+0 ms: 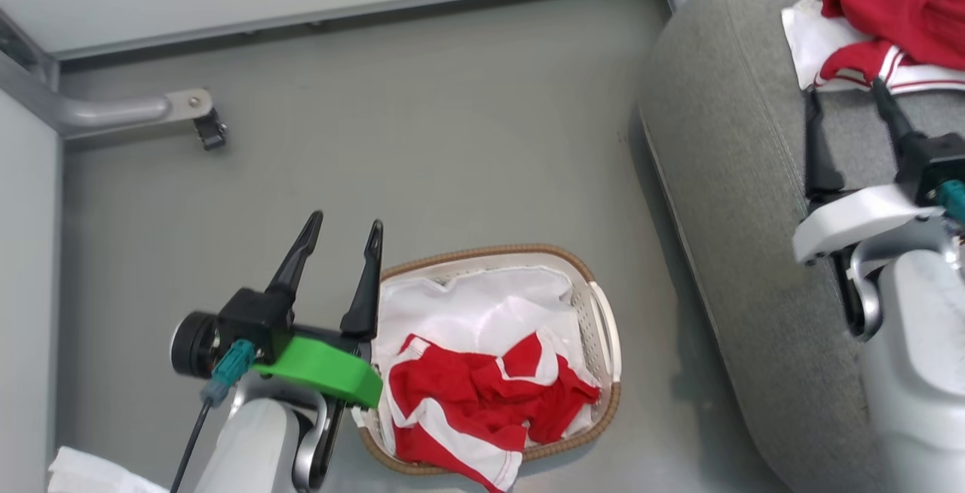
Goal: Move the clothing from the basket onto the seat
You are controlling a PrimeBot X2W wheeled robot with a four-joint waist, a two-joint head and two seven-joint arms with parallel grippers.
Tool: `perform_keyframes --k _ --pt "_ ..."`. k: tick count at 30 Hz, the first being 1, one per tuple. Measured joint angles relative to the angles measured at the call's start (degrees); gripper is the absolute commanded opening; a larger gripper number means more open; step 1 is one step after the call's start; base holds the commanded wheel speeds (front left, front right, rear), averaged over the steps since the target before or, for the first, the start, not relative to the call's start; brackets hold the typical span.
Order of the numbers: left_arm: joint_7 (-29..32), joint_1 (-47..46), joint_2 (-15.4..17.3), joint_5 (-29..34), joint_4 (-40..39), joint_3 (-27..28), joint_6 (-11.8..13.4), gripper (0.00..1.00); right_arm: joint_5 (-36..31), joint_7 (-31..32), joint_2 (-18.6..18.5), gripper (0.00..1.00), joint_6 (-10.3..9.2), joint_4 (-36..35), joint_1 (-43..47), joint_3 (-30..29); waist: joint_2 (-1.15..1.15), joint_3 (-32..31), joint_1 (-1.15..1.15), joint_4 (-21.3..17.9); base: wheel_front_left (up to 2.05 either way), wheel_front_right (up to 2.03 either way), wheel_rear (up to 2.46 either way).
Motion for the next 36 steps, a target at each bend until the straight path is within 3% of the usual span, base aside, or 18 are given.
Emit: perform_keyframes --k 6,11,18,23,36 --pt "0.0 4.83 -1.46 -0.08 -0.04 5.31 0.01 1.0 1.05 0.0 5.24 1.0 0.0 -1.9 5.83 1.3 0.0 -3.87 0.0 2.71 0.0 0.0 0.0" --pt "-0.01 7.8 -1.77 -0.54 -0.22 8.54 0.01 1.0 1.35 0.0 6.78 1.0 0.0 -3.3 11.04 2.72 0.0 -6.57 0.0 4.49 0.0 0.0 0.0" --pt "0.0 11.79 -1.9 -1.46 -0.89 10.8 0.02 1.0 6.38 0.0 6.95 1.0 0.0 -4.09 18.41 4.23 0.0 -10.0 0.0 5.49 0.0 0.0 0.0" --pt "0.0 14.49 -1.9 -1.6 -0.83 11.95 0.46 1.0 4.7 0.0 7.08 1.0 0.0 -4.19 20.97 7.31 0.0 -11.75 0.0 4.99 0.0 0.0 0.0" --pt "-0.01 15.71 -1.92 -2.43 -0.83 12.14 0.87 1.0 4.11 0.0 7.02 1.0 0.0 -5.39 21.86 8.27 0.0 -12.99 0.0 4.27 0.0 0.0 0.0"
